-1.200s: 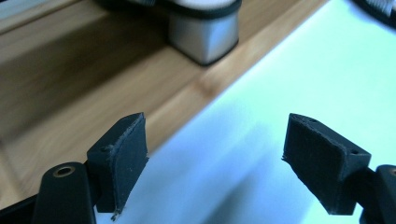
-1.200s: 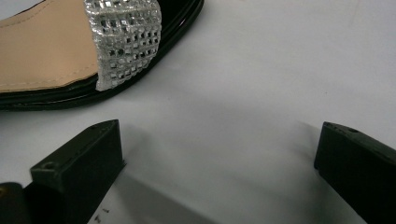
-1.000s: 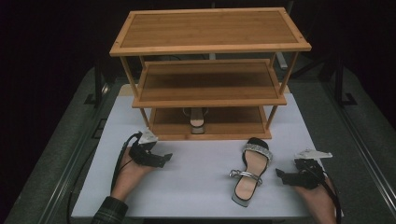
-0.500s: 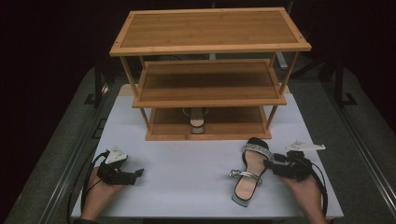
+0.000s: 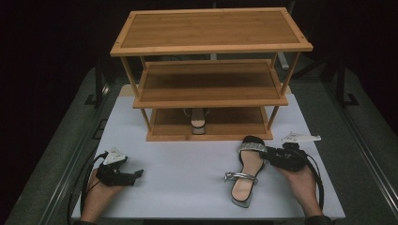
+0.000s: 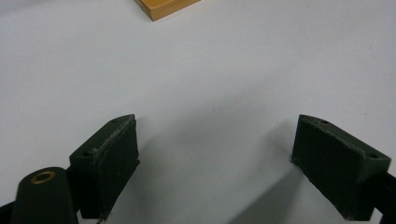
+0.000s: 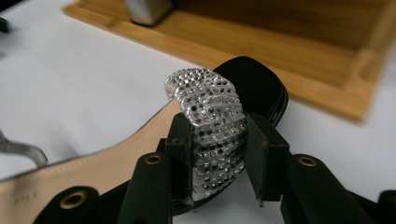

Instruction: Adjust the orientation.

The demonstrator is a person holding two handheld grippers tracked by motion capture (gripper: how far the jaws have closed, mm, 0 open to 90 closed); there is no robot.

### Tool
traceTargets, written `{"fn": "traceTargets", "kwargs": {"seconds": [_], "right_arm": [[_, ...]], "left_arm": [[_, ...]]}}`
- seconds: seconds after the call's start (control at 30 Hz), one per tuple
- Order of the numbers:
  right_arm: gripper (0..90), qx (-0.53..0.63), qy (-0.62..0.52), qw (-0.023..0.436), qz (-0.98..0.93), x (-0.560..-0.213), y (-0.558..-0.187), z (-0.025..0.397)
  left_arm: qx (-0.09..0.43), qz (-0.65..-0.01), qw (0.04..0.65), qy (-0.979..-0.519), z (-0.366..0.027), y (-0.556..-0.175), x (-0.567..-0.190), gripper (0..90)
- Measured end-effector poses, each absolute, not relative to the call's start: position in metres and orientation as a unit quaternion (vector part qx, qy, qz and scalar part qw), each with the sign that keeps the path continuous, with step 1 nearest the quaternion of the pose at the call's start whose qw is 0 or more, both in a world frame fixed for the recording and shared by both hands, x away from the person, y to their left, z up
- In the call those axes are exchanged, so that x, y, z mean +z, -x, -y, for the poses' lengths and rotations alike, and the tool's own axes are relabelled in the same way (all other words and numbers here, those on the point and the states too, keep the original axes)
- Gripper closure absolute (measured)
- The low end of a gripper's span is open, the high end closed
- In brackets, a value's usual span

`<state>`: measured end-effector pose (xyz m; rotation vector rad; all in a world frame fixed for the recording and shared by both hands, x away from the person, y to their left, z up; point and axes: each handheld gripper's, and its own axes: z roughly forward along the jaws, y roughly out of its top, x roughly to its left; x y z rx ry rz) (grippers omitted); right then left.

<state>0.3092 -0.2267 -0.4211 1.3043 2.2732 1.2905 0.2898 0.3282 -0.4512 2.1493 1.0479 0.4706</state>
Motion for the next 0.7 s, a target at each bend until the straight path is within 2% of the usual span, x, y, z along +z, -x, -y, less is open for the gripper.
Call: {"fn": "traceTargets", "kwargs": {"seconds": [0.23, 0.7], "right_arm": [[64.9, 0.467, -0.392, 0.097, -0.787, -0.410, -0.328, 0.197], [64.9, 0.482, -0.297, 0.028, -0.824, -0.422, -0.365, 0.125]], "left_arm": [[0.181, -0.402, 0.345, -0.829, -0.328, -0.290, -0.451, 13.6], [0.179, -0.401, 0.345, -0.830, -0.329, -0.291, -0.451, 13.6]]}}
